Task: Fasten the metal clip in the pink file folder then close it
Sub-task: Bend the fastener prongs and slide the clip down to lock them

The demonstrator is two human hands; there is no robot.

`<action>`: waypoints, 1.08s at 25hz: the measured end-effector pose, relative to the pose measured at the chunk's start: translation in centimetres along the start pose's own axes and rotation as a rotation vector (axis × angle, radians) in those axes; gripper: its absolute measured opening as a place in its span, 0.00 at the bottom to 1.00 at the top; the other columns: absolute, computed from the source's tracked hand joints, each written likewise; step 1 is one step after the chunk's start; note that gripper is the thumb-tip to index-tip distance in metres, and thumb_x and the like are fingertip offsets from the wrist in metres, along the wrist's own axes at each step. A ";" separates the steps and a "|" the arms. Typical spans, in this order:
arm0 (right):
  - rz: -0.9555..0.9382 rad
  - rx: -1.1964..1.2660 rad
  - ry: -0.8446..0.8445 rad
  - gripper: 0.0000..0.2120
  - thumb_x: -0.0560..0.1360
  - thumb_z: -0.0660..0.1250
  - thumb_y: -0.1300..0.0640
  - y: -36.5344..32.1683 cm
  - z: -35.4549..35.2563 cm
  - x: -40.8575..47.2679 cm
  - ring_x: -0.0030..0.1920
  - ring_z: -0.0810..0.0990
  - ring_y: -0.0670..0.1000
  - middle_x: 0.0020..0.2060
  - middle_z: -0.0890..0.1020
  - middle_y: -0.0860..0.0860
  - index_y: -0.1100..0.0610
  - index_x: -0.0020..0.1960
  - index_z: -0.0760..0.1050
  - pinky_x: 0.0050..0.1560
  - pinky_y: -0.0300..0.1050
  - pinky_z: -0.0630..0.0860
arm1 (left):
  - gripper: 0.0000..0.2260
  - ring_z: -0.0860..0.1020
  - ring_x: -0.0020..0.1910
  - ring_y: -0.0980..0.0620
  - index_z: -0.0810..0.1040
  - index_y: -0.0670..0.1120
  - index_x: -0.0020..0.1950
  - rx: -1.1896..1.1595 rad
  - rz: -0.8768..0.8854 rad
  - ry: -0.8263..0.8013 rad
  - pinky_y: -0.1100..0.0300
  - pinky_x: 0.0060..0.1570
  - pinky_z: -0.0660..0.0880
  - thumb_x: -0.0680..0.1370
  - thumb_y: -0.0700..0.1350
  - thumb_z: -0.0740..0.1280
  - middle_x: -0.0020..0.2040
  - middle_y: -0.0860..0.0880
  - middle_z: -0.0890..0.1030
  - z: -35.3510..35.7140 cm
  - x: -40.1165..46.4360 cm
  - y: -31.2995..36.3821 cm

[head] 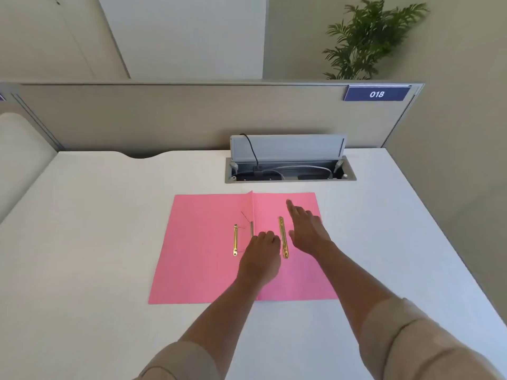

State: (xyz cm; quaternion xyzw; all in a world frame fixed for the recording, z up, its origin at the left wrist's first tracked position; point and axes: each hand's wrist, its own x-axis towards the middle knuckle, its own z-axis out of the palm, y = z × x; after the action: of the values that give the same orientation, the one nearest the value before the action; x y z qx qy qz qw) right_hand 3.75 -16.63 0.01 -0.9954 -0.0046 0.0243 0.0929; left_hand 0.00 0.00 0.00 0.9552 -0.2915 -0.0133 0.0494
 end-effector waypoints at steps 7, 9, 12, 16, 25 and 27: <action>0.010 0.009 -0.128 0.41 0.75 0.69 0.64 0.7 1.9 1.7 0.62 0.77 0.58 0.67 0.75 0.54 0.53 0.80 0.50 0.61 0.56 0.75 | 0.12 0.81 0.46 0.43 0.73 0.39 0.62 -0.105 -0.051 -0.130 0.53 0.36 0.69 0.80 0.39 0.61 0.53 0.43 0.77 2.3 0.7 1.4; 0.006 0.021 -0.141 0.42 0.75 0.69 0.64 1.1 2.2 2.2 0.61 0.77 0.57 0.66 0.76 0.54 0.53 0.80 0.49 0.60 0.55 0.75 | 0.13 0.81 0.47 0.42 0.72 0.38 0.64 -0.136 -0.100 -0.137 0.53 0.35 0.69 0.81 0.41 0.60 0.54 0.42 0.77 2.6 1.0 1.6; -0.007 0.034 -0.168 0.41 0.75 0.71 0.62 1.9 2.9 2.9 0.61 0.77 0.57 0.65 0.76 0.54 0.53 0.80 0.50 0.58 0.55 0.75 | 0.15 0.82 0.48 0.42 0.70 0.38 0.65 -0.146 -0.141 -0.121 0.53 0.36 0.71 0.81 0.43 0.60 0.55 0.42 0.77 3.4 1.7 1.9; -0.050 0.021 -0.158 0.35 0.76 0.70 0.59 2.6 3.5 4.1 0.62 0.76 0.57 0.66 0.75 0.55 0.53 0.78 0.57 0.59 0.53 0.75 | 0.13 0.82 0.47 0.43 0.72 0.38 0.63 -0.116 -0.212 -0.104 0.54 0.35 0.71 0.81 0.43 0.61 0.54 0.43 0.77 4.4 2.3 2.2; -0.030 0.105 -0.148 0.20 0.77 0.69 0.61 3.1 4.0 6.0 0.54 0.80 0.56 0.58 0.78 0.55 0.52 0.68 0.74 0.51 0.49 0.81 | 0.09 0.83 0.46 0.45 0.74 0.42 0.59 -0.148 -0.338 -0.100 0.56 0.35 0.72 0.79 0.42 0.66 0.51 0.46 0.78 5.0 3.2 2.9; -0.015 0.152 -0.146 0.18 0.76 0.70 0.61 3.1 4.0 6.2 0.52 0.81 0.56 0.57 0.79 0.55 0.53 0.66 0.76 0.51 0.48 0.82 | 0.10 0.83 0.47 0.45 0.74 0.42 0.60 -0.166 -0.348 -0.102 0.56 0.37 0.73 0.79 0.41 0.66 0.52 0.45 0.78 5.0 3.4 2.9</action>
State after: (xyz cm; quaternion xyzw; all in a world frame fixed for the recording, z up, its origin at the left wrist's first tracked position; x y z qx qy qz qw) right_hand 9.76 -18.90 -4.81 -0.9810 -0.0170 0.0963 0.1677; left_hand 0.91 -4.70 -4.66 0.9819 -0.1218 -0.0938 0.1103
